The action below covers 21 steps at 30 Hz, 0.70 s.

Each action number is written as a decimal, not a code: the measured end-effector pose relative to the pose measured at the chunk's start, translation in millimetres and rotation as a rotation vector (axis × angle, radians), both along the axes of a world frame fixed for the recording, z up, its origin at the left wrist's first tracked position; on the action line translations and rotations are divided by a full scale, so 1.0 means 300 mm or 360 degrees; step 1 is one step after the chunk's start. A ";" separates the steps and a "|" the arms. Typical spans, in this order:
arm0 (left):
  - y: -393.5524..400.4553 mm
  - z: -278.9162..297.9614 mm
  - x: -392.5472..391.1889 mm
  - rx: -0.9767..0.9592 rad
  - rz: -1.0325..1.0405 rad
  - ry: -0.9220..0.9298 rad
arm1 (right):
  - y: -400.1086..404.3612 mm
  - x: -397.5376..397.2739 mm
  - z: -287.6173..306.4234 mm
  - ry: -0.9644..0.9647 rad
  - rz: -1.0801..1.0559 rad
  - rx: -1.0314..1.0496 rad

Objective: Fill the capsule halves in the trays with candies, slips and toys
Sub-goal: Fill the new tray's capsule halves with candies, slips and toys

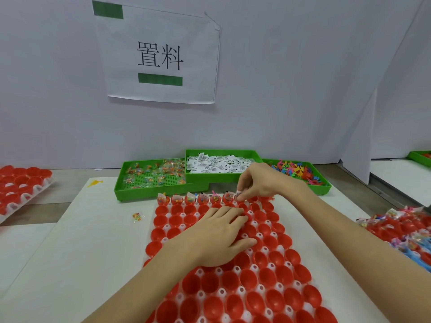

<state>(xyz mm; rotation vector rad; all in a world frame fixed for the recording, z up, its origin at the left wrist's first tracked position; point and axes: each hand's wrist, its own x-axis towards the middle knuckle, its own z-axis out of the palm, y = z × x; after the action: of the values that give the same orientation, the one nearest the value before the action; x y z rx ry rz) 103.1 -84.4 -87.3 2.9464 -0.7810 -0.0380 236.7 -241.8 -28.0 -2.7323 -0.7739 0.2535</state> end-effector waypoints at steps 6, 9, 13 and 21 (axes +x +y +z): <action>-0.001 0.003 0.001 0.0002 0.0003 0.0029 | 0.005 0.010 0.024 -0.0030 0.0052 -0.0037; -0.001 0.005 0.000 0.0018 0.0004 0.0030 | 0.024 0.012 0.020 -0.0096 0.0085 -0.0110; -0.001 0.007 0.000 0.0018 0.0001 0.0030 | 0.039 0.019 0.006 -0.0125 0.0080 -0.0166; 0.001 0.015 0.003 -0.0005 0.0001 0.0059 | 0.002 0.010 0.002 -0.0126 0.0117 -0.0095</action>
<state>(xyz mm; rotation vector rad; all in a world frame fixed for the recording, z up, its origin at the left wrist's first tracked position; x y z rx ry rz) 104.1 -84.1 -82.8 2.9341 -0.7741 -0.0908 239.8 -241.1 -27.4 -2.7881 -0.9032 0.1883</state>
